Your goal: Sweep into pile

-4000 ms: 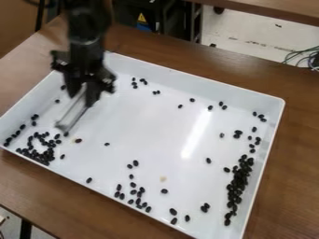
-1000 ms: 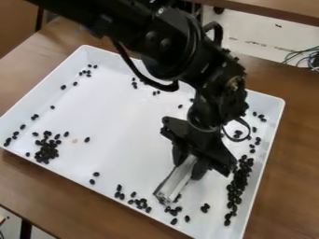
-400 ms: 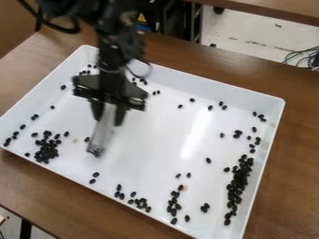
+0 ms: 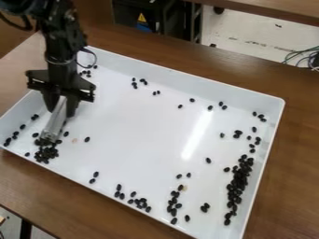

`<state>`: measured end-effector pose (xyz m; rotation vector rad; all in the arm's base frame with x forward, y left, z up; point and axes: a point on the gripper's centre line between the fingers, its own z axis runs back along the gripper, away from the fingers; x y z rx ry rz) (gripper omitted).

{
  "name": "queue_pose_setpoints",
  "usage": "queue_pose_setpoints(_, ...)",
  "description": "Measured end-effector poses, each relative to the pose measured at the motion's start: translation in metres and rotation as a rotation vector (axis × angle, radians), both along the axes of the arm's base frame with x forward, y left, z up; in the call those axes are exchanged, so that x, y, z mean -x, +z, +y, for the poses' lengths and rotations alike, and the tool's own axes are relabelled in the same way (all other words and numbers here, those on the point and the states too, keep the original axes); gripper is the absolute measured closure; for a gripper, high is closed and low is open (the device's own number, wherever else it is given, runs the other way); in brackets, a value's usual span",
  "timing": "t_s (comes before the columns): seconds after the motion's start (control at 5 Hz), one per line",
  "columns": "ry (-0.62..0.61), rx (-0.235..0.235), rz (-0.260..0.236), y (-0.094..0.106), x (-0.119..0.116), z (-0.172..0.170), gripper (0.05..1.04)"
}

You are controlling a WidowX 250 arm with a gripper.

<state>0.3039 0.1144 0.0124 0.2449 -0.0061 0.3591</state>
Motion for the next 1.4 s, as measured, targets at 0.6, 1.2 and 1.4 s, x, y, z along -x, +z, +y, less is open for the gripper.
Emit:
queue_pose_setpoints(0.6,0.048,0.071,0.078,-0.012,-0.017,0.044,0.737)
queue_pose_setpoints(1.2,-0.186,0.066,0.038,-0.016,-0.067,0.013,0.737)
queue_pose_setpoints(1.4,-0.257,0.03,0.044,-0.015,-0.075,-0.011,0.737)
